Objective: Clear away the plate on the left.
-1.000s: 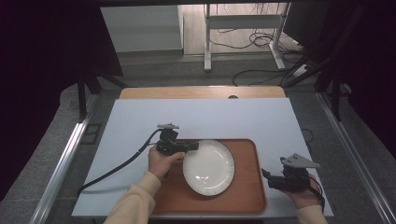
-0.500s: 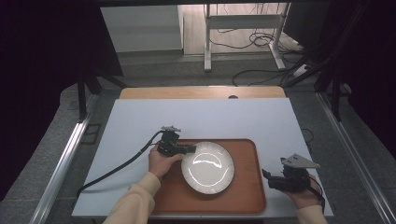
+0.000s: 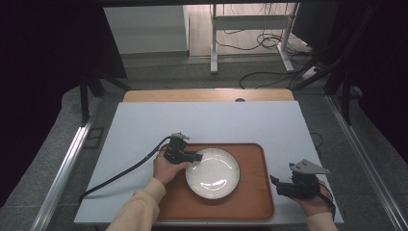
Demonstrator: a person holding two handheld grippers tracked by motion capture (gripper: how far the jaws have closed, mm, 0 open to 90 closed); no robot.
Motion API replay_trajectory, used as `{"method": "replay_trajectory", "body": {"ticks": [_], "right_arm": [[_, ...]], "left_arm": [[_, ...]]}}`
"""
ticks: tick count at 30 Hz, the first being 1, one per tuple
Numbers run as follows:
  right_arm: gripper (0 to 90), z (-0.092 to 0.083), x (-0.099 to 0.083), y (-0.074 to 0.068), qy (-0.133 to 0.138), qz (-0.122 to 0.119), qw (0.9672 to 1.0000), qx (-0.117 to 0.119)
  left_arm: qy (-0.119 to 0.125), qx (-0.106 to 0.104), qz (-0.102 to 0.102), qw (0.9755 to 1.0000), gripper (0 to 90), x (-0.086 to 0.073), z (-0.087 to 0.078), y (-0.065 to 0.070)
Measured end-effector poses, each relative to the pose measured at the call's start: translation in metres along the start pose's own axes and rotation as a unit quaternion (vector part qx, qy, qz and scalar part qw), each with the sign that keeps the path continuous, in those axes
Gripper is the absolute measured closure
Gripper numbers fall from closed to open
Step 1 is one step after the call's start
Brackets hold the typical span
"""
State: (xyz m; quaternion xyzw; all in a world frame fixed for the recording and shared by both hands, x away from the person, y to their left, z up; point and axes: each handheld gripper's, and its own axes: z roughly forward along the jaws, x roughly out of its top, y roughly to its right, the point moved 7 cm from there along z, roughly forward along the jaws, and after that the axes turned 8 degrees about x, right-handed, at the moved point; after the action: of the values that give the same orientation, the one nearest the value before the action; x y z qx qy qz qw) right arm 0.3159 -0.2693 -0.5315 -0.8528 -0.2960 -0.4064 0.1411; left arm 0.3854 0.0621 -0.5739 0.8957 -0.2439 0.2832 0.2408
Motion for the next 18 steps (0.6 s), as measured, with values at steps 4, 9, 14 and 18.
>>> {"method": "replay_trajectory", "body": {"ticks": [4, 9, 14, 18], "right_arm": [[17.2, 0.0, 0.0, -0.001, -0.001, -0.002, 1.0, -0.001], [17.2, -0.001, -0.001, 0.0, 0.0, 0.0, 1.0, -0.001], [17.3, -0.001, -0.002, -0.001, -0.003, -0.002, 1.0, -0.001], [17.2, -0.003, -0.003, 0.0, -0.002, -0.002, 1.0, -0.002]], "left_arm": [[0.017, 0.011, -0.001, 0.9998, 55.0, 0.004, -0.007, 0.002], [0.028, 0.031, 0.016, 0.999, 42.7, 0.009, -0.025, 0.0], [0.043, 0.073, 0.058, 0.9948, 30.2, 0.006, -0.052, 0.002], [0.075, 0.076, 0.066, 0.9921, 25.3, 0.004, -0.082, 0.005]]}}
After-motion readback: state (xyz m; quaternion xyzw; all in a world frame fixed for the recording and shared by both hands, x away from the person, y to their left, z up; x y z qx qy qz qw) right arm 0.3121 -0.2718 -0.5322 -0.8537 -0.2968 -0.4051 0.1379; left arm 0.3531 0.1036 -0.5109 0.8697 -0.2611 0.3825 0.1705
